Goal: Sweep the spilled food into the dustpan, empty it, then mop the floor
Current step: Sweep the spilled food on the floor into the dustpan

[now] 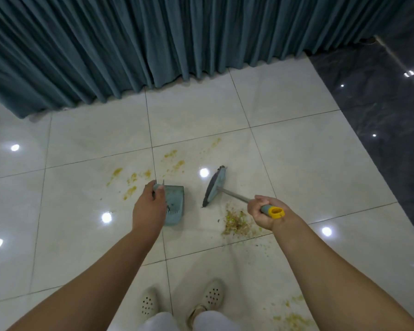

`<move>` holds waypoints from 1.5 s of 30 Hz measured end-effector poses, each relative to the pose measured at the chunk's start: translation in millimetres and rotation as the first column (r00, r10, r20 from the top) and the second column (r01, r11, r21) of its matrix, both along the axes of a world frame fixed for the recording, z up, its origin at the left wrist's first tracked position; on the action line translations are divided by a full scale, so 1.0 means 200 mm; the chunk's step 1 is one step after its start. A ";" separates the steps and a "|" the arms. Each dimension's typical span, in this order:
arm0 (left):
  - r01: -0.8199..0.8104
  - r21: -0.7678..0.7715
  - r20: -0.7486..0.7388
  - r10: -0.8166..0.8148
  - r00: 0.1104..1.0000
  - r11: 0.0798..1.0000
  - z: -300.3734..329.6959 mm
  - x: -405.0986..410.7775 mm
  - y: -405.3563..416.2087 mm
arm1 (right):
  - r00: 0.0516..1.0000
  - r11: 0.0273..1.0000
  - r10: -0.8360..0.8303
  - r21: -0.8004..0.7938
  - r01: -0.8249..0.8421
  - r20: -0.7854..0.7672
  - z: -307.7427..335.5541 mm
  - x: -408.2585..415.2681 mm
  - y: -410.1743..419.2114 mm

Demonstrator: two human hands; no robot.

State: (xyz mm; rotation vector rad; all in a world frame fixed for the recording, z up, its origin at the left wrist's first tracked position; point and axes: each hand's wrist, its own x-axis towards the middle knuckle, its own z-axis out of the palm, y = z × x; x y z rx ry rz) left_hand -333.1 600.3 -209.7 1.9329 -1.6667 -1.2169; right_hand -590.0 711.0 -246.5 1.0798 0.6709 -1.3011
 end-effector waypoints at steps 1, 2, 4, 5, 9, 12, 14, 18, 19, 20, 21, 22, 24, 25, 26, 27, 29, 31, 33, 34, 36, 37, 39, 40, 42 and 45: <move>0.018 -0.001 0.001 -0.018 1.000 1.000 0.00 -0.02 0.01 | 0.999 0.999 -0.031 0.011 0.031 0.007 0.00 -0.03 0.05; 0.043 -0.004 0.004 -0.043 0.999 0.999 0.00 -0.04 0.02 | 0.998 0.998 -0.064 0.017 0.064 0.011 0.00 -0.06 0.09; 0.089 -0.004 -0.011 -0.089 0.996 0.996 0.00 -0.09 0.04 | 0.992 0.992 -0.124 0.007 0.124 0.030 0.00 -0.10 0.18; 0.110 -0.002 -0.026 -0.110 0.994 0.994 0.00 -0.11 0.05 | 0.987 0.988 -0.154 -0.003 0.155 0.041 0.01 -0.12 0.22; 0.167 0.001 -0.056 -0.167 0.984 0.986 0.02 -0.20 0.10 | 0.948 0.949 -0.314 0.009 0.314 0.047 0.03 -0.13 0.40; 0.222 -0.014 -0.067 -0.222 0.973 0.975 0.02 -0.23 0.12 | 0.913 0.912 -0.408 0.047 0.407 0.022 0.04 -0.10 0.52; 0.243 -0.018 -0.102 -0.244 0.965 0.970 0.03 -0.24 0.13 | 0.908 0.906 -0.419 0.064 0.419 -0.005 0.05 -0.07 0.60; 0.282 -0.025 -0.137 -0.283 0.949 0.959 0.05 -0.20 0.11 | 0.904 0.902 -0.423 0.072 0.426 -0.058 0.10 0.03 0.70; 0.294 -0.020 -0.145 -0.294 0.945 0.956 0.05 -0.18 0.09 | 0.906 0.904 -0.417 0.065 0.422 -0.069 0.12 0.06 0.72; 0.308 -0.015 -0.133 -0.307 0.942 0.951 0.05 -0.16 0.07 | 0.908 0.907 -0.413 0.058 0.417 -0.076 0.14 0.10 0.73; 0.323 -0.005 -0.117 -0.321 0.940 0.946 0.05 -0.14 0.05 | 0.909 0.909 -0.408 0.052 0.413 -0.083 0.16 0.13 0.73; 0.335 0.003 -0.108 -0.333 0.937 0.942 0.05 -0.12 0.03 | 0.911 0.912 -0.403 0.046 0.408 -0.087 0.17 0.17 0.73; 0.361 -0.003 -0.100 -0.359 0.928 0.933 0.06 -0.06 -0.01 | 0.916 0.918 -0.391 0.037 0.395 -0.084 0.21 0.27 0.71; 0.373 -0.014 -0.098 -0.372 0.923 0.928 0.07 -0.03 -0.04 | 0.918 0.919 -0.388 0.036 0.392 -0.081 0.22 0.32 0.70; 0.384 -0.025 -0.091 -0.385 0.919 0.923 0.08 0.00 -0.06 | 0.920 0.921 -0.385 0.035 0.388 -0.078 0.24 0.38 0.68; 0.394 -0.034 -0.081 -0.396 0.915 0.918 0.09 0.03 -0.09 | 0.922 0.923 -0.381 0.033 0.384 -0.075 0.25 0.44 0.65; 0.415 -0.042 -0.051 -0.417 0.907 0.909 0.10 0.08 -0.14 | 0.927 0.928 -0.369 0.026 0.371 -0.069 0.26 0.57 0.60; 0.441 -0.058 -0.033 -0.443 0.896 0.896 0.11 0.13 -0.20 | 0.932 0.933 -0.358 0.016 0.359 -0.054 0.26 0.68 0.54; 0.455 -0.059 -0.014 -0.457 0.890 0.888 0.11 0.18 -0.24 | 0.939 0.939 -0.342 0.003 0.343 -0.035 0.25 0.79 0.48; 0.462 -0.057 -0.004 -0.463 0.886 0.885 0.12 0.20 -0.26 | 0.942 0.943 -0.334 0.003 0.334 -0.028 0.24 0.84 0.46; 0.474 -0.053 0.011 -0.475 0.880 0.879 0.12 0.24 -0.29 | 0.949 0.949 -0.314 0.001 0.314 -0.015 0.21 0.93 0.41; 0.477 -0.049 0.015 -0.477 0.879 0.877 0.12 0.26 -0.30 | 0.953 0.953 -0.302 0.002 0.302 -0.008 0.20 0.97 0.39; 0.485 -0.032 0.014 -0.484 0.875 0.874 0.12 0.28 -0.31 | 0.958 0.958 -0.286 0.017 0.285 -0.002 0.17 1.04 0.37; 0.490 -0.022 0.005 -0.490 0.872 0.871 0.12 0.29 -0.32 | 0.960 0.960 -0.280 0.027 0.280 -0.005 0.16 1.06 0.36; 0.507 -0.004 -0.002 -0.507 0.862 0.862 0.11 0.30 -0.33 | 0.961 0.959 -0.276 0.056 0.277 -0.033 0.16 1.08 0.36; 0.527 0.006 0.015 -0.527 0.850 0.850 0.10 0.31 -0.34 | 0.955 0.949 -0.277 0.124 0.289 -0.111 0.16 1.08 0.38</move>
